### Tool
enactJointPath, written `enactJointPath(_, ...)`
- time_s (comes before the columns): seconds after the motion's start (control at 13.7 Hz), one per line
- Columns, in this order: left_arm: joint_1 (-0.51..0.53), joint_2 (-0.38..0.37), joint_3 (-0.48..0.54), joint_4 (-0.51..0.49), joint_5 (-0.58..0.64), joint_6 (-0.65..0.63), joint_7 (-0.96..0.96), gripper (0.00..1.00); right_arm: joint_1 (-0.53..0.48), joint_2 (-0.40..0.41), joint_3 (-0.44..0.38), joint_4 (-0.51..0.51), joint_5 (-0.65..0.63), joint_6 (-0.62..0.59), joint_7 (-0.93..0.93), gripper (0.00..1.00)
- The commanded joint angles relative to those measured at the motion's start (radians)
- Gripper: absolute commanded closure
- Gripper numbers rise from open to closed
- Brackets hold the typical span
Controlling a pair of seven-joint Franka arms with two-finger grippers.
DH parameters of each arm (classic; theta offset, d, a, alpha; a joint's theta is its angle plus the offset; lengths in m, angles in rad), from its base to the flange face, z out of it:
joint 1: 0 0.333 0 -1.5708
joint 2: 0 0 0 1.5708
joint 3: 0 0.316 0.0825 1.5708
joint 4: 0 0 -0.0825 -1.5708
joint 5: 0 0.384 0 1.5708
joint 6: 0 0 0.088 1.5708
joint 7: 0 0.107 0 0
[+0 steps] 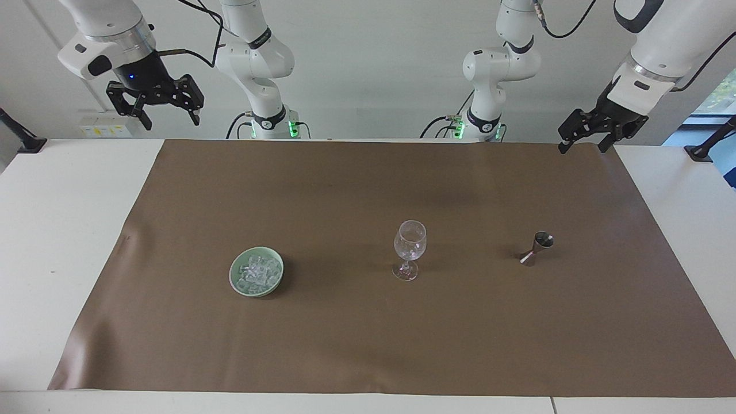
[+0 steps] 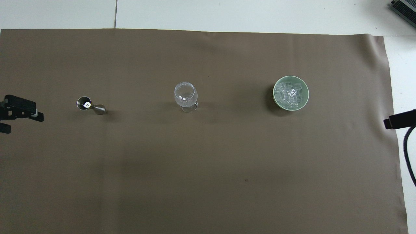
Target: Pour wine and add ice with both arms
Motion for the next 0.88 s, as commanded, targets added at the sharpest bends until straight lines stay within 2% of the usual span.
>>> enactJointPath(0.0,0.054,-0.002,-0.008,-0.077,-0.056,0.014,-0.084,0.0,-0.003,-0.012,0.002,-0.019,0.018,0.008,0.014,0.0)
enactJointPath(0.22,0.088,0.008,-0.008,-0.126,-0.08,0.044,-0.161,0.0,-0.003,-0.012,0.002,-0.017,0.018,0.008,0.014,0.0)
enactJointPath(0.44,0.088,0.004,-0.008,-0.168,-0.111,0.097,-0.337,0.0,-0.003,-0.012,0.002,-0.017,0.018,0.008,0.014,0.0)
enactJointPath(0.8,0.079,-0.006,-0.008,-0.229,-0.143,0.161,-0.412,0.0,-0.003,-0.012,0.002,-0.017,0.018,0.008,0.014,0.0)
